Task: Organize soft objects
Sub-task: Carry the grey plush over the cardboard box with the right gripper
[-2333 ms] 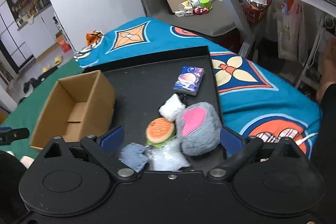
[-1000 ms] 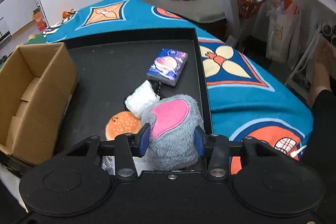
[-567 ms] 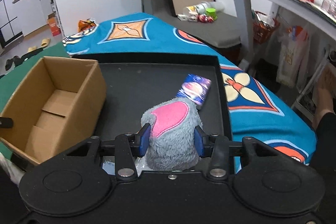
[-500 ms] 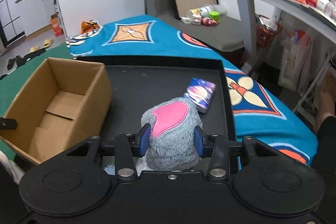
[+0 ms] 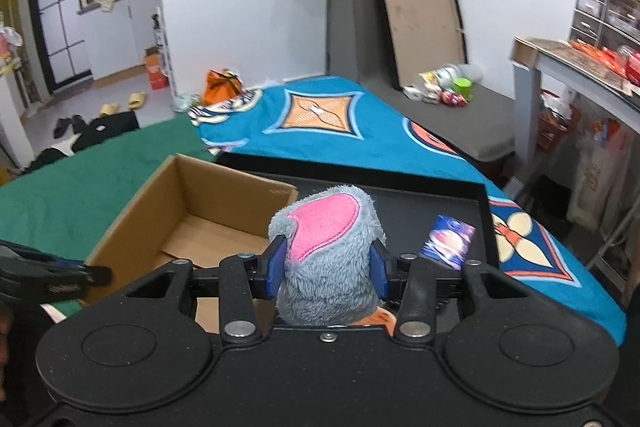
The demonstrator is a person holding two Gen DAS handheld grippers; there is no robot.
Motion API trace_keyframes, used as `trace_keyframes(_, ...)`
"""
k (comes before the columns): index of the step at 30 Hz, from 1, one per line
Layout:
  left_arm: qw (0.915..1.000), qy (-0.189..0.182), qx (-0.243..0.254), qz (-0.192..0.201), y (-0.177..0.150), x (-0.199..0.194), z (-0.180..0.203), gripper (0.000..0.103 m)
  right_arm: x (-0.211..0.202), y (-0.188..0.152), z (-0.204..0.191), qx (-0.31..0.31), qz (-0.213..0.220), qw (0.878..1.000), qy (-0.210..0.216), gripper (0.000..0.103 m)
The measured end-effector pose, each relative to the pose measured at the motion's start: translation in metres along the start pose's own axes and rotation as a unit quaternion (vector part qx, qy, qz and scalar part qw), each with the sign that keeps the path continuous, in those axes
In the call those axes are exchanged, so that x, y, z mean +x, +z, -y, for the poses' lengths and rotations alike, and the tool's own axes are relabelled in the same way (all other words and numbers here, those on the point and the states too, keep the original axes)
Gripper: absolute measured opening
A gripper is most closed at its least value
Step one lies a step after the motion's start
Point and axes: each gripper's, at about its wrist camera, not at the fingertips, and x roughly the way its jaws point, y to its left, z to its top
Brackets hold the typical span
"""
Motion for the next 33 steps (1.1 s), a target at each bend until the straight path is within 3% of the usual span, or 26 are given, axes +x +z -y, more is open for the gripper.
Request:
trace_keyframes(13, 0.9997, -0.004, -0.024, 0.004, -0.001, -0.001, -0.006, 0.010, 0.017, 0.014, -0.009, 0.031, -0.012, 0.997, 0.071, 0.042)
trace_keyframes(26, 0.9994, -0.009, -0.031, -0.009, 0.002, 0.006, -0.011, 0.010, 0.049, 0.026, -0.023, 0.024, -0.015, 0.996, 0.082, 0.043)
trace_keyframes(33, 0.9993, -0.004, -0.032, -0.016, 0.003, 0.013, -0.012, 0.010, 0.056, 0.027, -0.022, 0.021, -0.001, 0.996, 0.084, 0.063)
